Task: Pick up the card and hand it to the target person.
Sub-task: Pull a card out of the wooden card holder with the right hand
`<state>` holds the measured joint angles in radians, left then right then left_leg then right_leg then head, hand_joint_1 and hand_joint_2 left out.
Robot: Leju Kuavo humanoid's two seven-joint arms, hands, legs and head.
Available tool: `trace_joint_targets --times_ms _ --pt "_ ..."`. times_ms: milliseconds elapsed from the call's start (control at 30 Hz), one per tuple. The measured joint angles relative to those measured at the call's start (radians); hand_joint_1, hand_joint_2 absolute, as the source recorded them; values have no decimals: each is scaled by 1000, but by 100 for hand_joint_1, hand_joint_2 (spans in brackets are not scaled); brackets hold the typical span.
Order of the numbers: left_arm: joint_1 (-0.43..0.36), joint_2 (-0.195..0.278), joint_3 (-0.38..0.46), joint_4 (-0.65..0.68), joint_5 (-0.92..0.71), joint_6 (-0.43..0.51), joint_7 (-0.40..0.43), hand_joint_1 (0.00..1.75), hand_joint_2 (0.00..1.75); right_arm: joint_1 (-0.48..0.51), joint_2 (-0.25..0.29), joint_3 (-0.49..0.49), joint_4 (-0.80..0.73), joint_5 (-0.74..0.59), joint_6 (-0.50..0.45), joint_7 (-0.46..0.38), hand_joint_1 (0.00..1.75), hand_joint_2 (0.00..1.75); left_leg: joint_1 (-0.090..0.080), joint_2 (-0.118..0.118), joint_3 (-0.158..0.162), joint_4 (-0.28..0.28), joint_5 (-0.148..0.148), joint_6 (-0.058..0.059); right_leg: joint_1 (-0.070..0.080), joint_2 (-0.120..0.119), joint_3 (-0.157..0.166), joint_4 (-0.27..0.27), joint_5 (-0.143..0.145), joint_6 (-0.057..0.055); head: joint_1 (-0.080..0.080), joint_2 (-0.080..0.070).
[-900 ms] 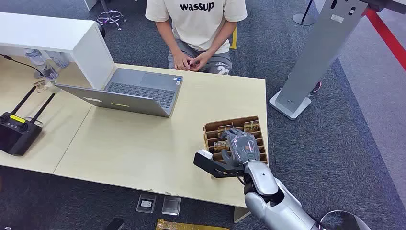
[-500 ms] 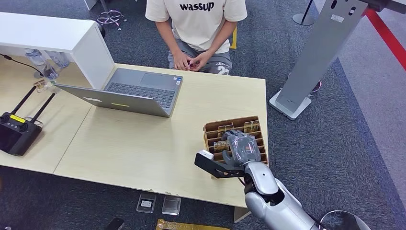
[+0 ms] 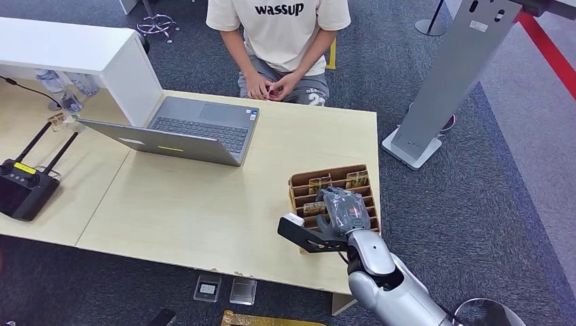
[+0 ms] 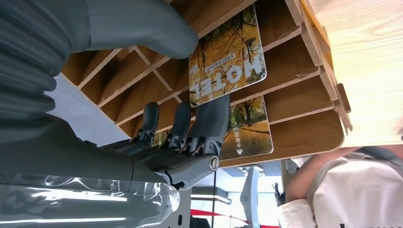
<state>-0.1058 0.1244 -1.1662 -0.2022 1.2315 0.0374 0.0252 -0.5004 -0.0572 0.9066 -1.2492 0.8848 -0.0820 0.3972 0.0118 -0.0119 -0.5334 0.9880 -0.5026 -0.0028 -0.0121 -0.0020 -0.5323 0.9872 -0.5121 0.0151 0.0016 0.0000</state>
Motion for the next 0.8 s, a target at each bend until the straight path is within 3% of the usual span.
trace_joint_targets --times_ms 100,367,500,800 --pt "0 0 0 0 1 0 0 0 0 -3 0 0 3 -2 0 0 130 175 0 0 0 0 0 0 0 0 0 0 0 0 0 0" --pt "0 0 0 0 0 3 0 0 0 -6 3 0 3 -6 -1 -1 158 175 0 0 0 0 0 0 0 0 0 0 0 0 0 0" --pt "0 0 -1 0 -8 7 -3 0 175 -6 3 0 3 -7 -2 -1 174 175 0 0 0 0 0 0 0 0 0 0 0 0 0 0" --pt "0 0 -13 0 -19 12 -16 0 175 -7 3 0 3 -12 -2 -1 175 175 0 0 0 0 0 0 0 0 0 0 0 0 0 0"
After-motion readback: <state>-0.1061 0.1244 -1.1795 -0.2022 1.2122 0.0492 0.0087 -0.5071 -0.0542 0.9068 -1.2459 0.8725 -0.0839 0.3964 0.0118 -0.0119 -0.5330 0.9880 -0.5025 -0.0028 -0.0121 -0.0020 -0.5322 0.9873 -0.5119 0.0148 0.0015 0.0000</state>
